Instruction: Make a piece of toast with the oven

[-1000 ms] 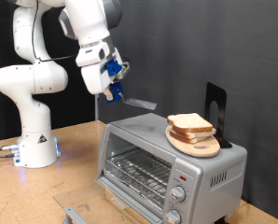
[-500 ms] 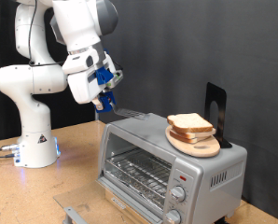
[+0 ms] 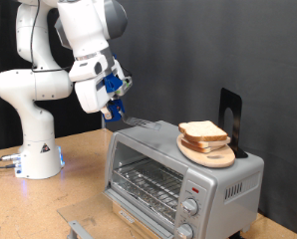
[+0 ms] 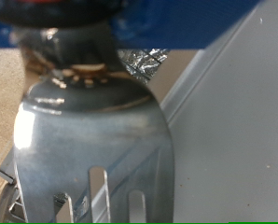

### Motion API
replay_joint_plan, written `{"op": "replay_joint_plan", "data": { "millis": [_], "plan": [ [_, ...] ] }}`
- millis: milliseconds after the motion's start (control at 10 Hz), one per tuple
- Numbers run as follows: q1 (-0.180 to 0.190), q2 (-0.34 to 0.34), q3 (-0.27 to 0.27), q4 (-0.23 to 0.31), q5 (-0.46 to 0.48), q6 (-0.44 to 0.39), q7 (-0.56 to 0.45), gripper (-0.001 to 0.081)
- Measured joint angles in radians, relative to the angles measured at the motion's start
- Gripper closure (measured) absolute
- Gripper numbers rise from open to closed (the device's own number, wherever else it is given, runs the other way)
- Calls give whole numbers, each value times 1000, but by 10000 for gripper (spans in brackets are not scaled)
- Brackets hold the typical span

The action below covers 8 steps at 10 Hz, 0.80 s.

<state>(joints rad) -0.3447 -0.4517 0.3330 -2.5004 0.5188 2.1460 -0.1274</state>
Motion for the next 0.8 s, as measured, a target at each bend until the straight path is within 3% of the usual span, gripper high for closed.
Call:
{"op": "replay_joint_plan", "data": {
  "millis": [800],
  "plan": [
    [0, 45, 73, 7, 9, 94, 79, 413]
  ]
}}
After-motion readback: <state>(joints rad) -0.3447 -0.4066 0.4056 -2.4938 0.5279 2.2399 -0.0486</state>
